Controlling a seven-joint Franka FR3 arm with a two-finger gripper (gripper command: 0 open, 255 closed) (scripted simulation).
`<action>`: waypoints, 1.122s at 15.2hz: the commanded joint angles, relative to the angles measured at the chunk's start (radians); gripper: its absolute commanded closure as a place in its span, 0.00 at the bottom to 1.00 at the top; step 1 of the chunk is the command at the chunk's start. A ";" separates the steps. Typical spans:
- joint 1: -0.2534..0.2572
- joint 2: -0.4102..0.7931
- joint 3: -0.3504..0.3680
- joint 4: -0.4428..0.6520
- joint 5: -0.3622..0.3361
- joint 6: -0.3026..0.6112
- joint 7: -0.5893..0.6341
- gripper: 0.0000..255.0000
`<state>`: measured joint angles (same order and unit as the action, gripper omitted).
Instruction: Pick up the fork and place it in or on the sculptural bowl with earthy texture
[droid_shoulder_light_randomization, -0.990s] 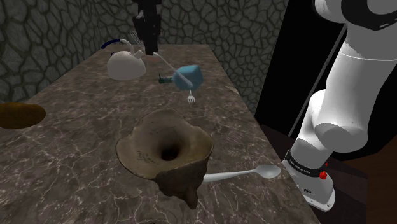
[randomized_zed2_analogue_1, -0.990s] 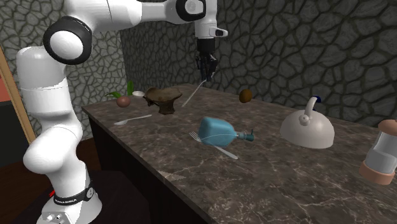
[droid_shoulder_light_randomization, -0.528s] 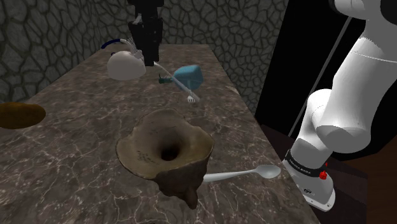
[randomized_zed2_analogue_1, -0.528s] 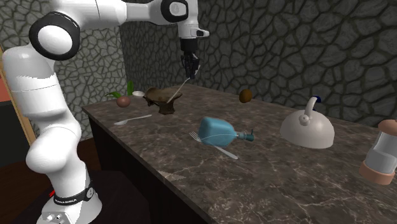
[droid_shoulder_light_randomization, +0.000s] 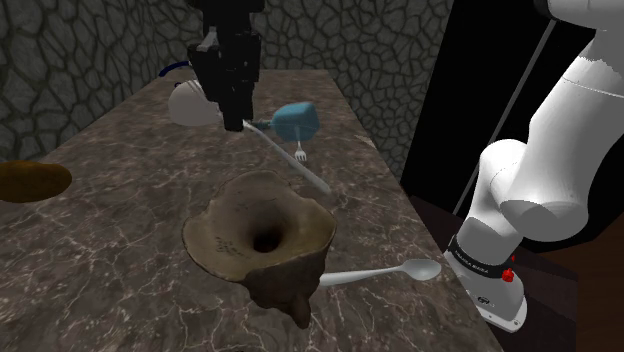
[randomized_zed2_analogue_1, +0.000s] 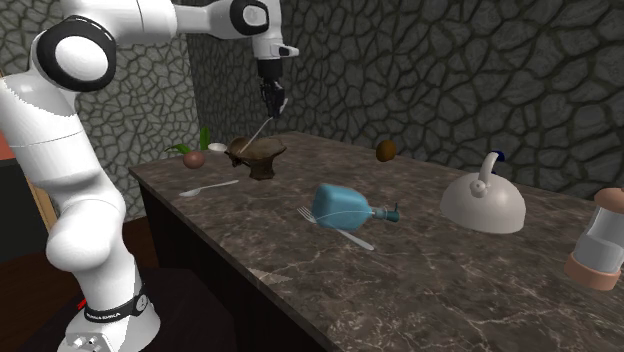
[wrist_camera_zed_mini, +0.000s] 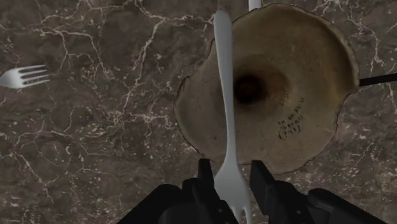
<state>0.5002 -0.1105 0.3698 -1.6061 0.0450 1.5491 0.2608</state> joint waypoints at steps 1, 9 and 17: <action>0.021 -0.004 0.027 -0.003 0.002 0.001 0.049 1.00; 0.063 -0.014 0.083 -0.050 0.008 0.041 0.145 1.00; 0.064 -0.041 0.080 -0.186 0.020 0.152 0.135 1.00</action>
<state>0.5639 -0.1515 0.4489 -1.7755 0.0647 1.6843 0.3955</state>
